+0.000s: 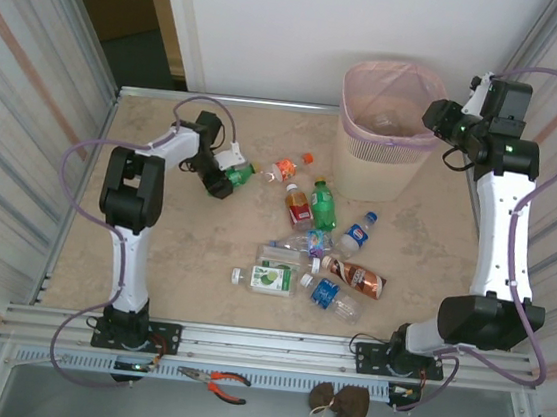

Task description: Put the plastic bottles in the bin

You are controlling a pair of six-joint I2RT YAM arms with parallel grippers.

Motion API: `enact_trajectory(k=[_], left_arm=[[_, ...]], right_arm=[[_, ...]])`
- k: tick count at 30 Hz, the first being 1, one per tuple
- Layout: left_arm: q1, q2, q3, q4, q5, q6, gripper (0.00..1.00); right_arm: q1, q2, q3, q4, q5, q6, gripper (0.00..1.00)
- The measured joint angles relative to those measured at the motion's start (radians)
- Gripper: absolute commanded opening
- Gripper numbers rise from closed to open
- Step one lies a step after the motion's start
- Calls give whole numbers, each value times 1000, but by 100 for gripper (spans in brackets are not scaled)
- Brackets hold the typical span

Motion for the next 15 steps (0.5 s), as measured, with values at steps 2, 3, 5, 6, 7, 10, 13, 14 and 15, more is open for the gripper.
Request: enact_trajectory(k=[2,3,5,6,7,10,13,14,15], left_arm=[[4,-9,-15,3,0,-11,49],[6,-14,-21,5,2,-15,49],[11,-27,-40,11,2,-27,49],[13,-34,-48,11,2,-34,49],[15,-41,-56,11,2,-38,49],[19,-69,-74,15,6,-56,49],[22,-111,-89,22,23,-76,48],[23,-128,-93,24,30,-82,48],[25,-142,-96,24,37,-86,48]], right_arm=[[0,-2,0,1,-2,2,40],[0,-4,0,1,-4,3,41],[0,-9,0,2,-12,7,40],[0,-12,0,3,-16,7,40],[0,-14,-1,5,-20,8,40],[0,-24,-8,12,-28,20,40],[0,-34,-19,20,-44,26,41],[0,-39,-24,23,-49,29,41],[0,-42,-28,25,-53,31,41]])
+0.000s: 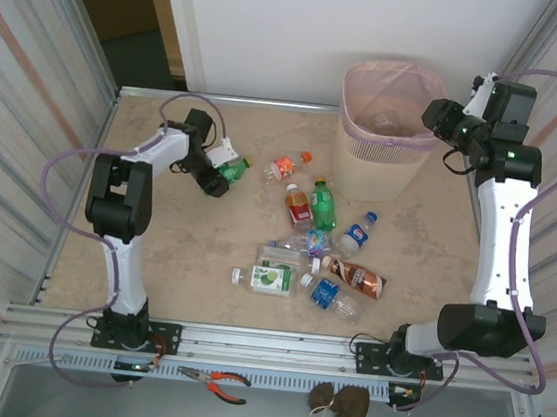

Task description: Put the plastic bottles in the bin

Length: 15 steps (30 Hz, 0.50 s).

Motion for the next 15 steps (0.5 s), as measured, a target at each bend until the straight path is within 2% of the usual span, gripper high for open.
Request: enact_trajectory(k=[8,15], left_arm=[[2,-131,-34,50,86,-51,47],[1,-314,-150,169,243,-145,47]], right_arm=[[21,-31,-49,33,-66,29,45],[145,-61,-93,90,-114,64,48]])
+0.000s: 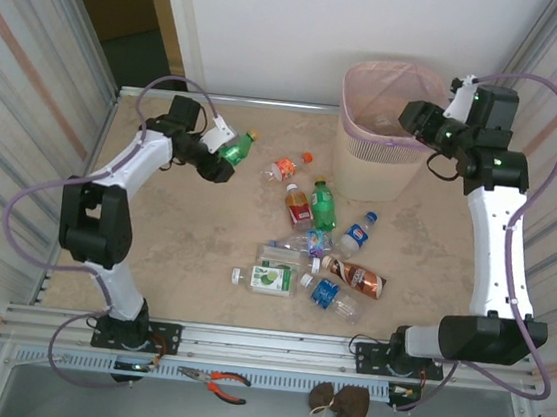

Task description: Put the plastic bottles in the bin

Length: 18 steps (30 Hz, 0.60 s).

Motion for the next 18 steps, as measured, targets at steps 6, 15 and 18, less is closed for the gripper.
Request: enact_trajectory(k=[6,15,18], left_arm=[[-6,-144,-102,129,159,-100,47],[-108,-249,-172,301,302,-241,48],[-154,-269,-172,335,318,-272,48]], right_arm=[[143,-15,-32,64,-35,43,53],[325,-17,-49,174,-28,115,57],[377,-12,-48,193,-9,119,59]])
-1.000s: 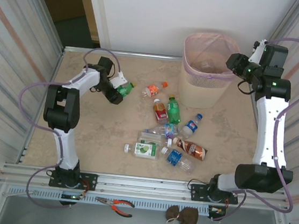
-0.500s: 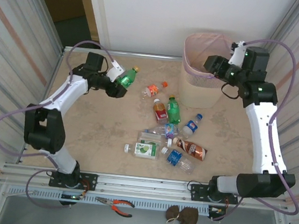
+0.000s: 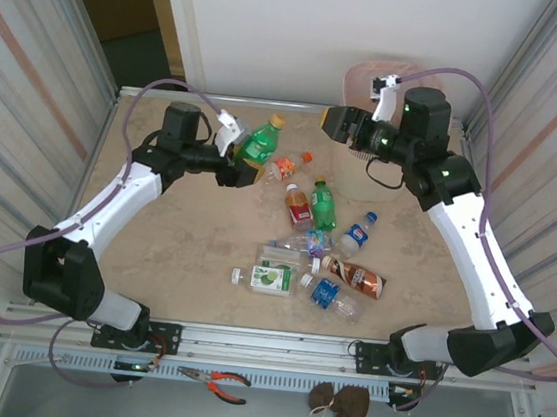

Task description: Put the plastic bottles in the bin

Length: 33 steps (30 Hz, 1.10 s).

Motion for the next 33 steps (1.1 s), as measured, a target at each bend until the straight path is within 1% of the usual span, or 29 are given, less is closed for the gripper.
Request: enact_trajectory(k=[7,12,21,23,28,33], left_arm=[[-68,-17,0,69,24,-63,48],[-98,-17,0,90,25,-93,48],[-130,-17,0,123,24,-128,48],[-134,-17,0,128,23,-132,48],[-144,-17,-3,140,13,-151,49],[-150,-17,-6,147,5,-167,57]], right_arm=[[82,51,38,18,47,3,61],[110,82,60,27,67,3,57],[156,112,60,35,106,23,43],[160,112,60,35,119,23,38],[162,112,60,34,148,22,30],[164,112,60,33,161,21,24]])
